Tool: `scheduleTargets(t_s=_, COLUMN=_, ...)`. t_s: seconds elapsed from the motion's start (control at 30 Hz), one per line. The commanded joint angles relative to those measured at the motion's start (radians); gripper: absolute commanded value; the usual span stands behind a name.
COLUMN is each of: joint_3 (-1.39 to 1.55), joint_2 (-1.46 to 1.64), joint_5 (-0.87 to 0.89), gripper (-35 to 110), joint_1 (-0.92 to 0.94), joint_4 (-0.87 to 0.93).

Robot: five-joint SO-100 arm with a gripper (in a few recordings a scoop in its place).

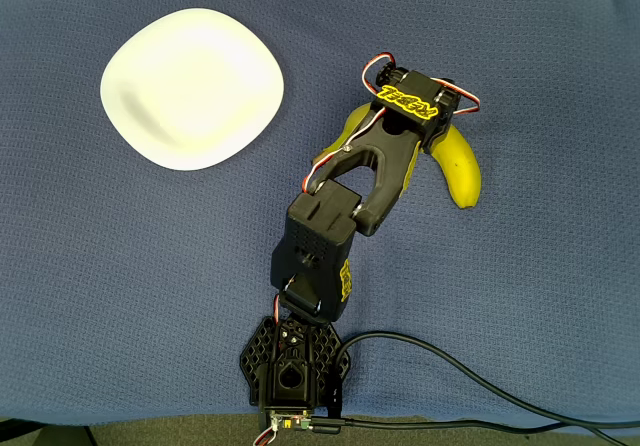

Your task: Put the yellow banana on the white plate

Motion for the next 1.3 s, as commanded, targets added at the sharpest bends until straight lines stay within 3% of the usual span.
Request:
scheduleTargets(t_s=0.0, joint_3=-0.017, joint_2=-0.005, joint_5=0.029, gripper=27, joint_1=0.005, joint_4=0.023)
scheduleTargets(t_s=0.63, joint_3=-0.138, joint_2=-0.161, joint_5=0.063, gripper=25, joint_1=0.038, joint_4=-0.014)
scheduleTargets(t_s=1.27, joint_3=-0.193, joint_2=-0.169, joint_5=0.112, gripper=0, joint_1=0.018, joint_4=-0.015)
